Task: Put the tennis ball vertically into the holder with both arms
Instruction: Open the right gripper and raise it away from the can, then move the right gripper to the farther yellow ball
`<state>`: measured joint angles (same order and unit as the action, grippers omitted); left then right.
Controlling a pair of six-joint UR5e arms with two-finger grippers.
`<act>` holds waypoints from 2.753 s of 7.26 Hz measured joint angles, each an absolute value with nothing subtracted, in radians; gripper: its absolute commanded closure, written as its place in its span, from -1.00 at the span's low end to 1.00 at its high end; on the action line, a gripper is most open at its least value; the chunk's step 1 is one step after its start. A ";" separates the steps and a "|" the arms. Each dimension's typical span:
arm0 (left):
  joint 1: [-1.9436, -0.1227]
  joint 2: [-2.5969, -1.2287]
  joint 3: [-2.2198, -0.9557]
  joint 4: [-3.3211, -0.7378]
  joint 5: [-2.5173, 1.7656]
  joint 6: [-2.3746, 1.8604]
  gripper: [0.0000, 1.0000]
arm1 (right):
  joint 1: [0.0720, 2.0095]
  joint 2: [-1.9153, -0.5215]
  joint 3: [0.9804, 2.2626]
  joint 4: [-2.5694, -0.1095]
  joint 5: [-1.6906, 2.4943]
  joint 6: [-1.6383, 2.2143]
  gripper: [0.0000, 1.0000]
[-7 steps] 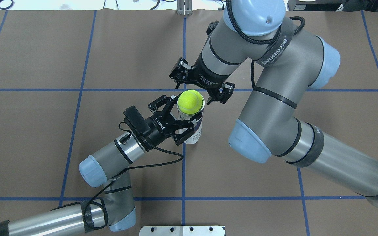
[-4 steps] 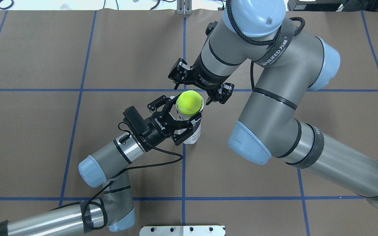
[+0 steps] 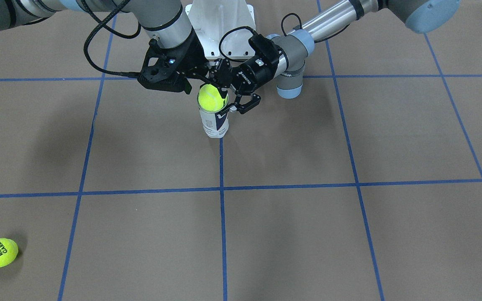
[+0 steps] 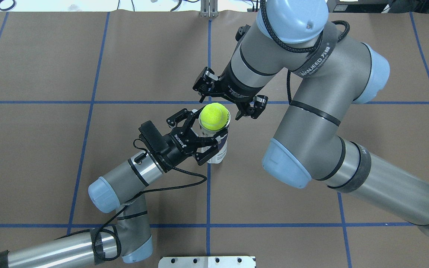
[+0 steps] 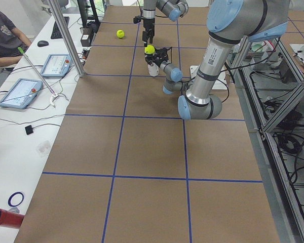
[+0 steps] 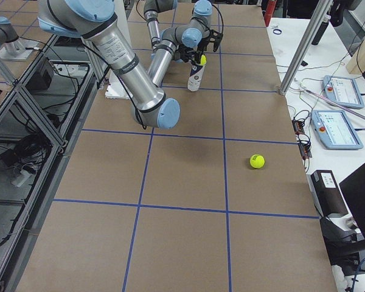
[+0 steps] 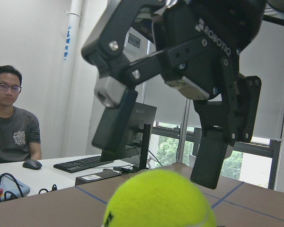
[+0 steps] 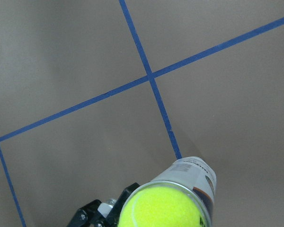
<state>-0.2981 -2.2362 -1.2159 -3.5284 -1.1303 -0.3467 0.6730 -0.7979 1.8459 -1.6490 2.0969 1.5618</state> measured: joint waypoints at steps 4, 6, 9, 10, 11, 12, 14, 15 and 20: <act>-0.291 -2.234 -1.212 -3.533 -1.083 -0.347 -0.89 | 0.705 -0.866 1.900 -1.649 2.107 1.555 -0.99; -0.289 -2.234 -1.211 -3.533 -1.082 -0.347 -0.82 | 0.754 -0.923 1.907 -1.649 2.112 1.487 -0.99; -0.283 -2.233 -1.209 -3.532 -1.081 -0.345 -0.73 | 0.805 -0.981 1.906 -1.649 2.117 1.392 -0.99; -0.283 -2.233 -1.210 -3.532 -1.081 -0.345 -0.71 | 0.813 -0.984 1.906 -1.650 2.118 1.387 -0.99; -0.281 -2.232 -1.211 -3.533 -1.081 -0.343 -0.71 | 0.827 -0.988 1.906 -1.650 2.118 1.385 -0.99; -0.274 -2.233 -1.212 -3.533 -1.081 -0.333 -0.68 | 0.845 -0.999 1.907 -1.651 2.119 1.373 -0.99; -0.254 -2.236 -1.216 -3.533 -1.081 -0.310 -0.67 | 0.886 -1.040 1.901 -1.654 2.118 1.294 -0.99; -0.247 -2.236 -1.219 -3.535 -1.081 -0.306 -0.67 | 0.909 -1.059 1.892 -1.655 2.117 1.248 -0.99; -0.237 -2.233 -1.248 -3.536 -1.081 -0.284 -0.68 | 1.030 -1.071 1.698 -1.643 2.111 1.053 -0.99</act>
<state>-0.2369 -2.2332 -1.2480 -3.5358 -1.0815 -0.2844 1.0300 -1.0709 1.6978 -1.6433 2.1110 1.0532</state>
